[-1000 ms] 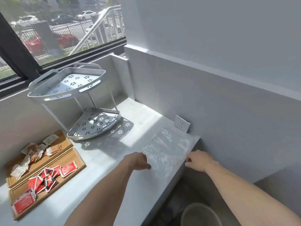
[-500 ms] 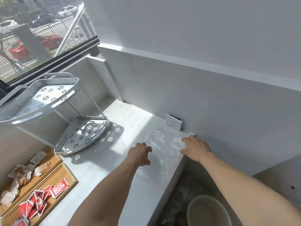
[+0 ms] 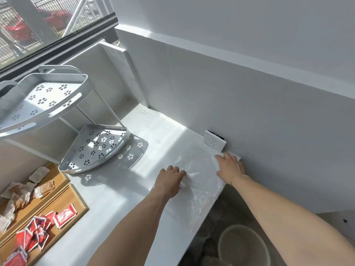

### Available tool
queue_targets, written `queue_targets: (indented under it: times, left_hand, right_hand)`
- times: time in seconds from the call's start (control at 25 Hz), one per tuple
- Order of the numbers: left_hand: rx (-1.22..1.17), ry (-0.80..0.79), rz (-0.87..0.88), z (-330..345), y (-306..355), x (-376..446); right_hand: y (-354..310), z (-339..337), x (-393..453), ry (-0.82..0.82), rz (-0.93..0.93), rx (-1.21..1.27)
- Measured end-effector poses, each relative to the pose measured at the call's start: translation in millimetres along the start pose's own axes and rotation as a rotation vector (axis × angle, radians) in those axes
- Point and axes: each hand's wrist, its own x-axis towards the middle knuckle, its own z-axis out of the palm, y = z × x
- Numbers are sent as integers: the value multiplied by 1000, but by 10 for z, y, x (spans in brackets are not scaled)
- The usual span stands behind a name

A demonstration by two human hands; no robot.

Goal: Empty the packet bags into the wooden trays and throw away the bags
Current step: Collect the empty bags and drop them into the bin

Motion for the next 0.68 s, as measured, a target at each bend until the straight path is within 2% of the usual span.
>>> queue_targets:
  times: [0.32,0.48,0.68]
  left_hand:
    - [11,76,38,72,49,-51]
    - [90,104,125,-12,126,-96]
    - [157,25,270,-116,458,-95]
  right_hand:
    - [130,90,-368,48,88,126]
    - [277,79,-769,101,195,153]
    - [514,113,-1378,141,335,185]
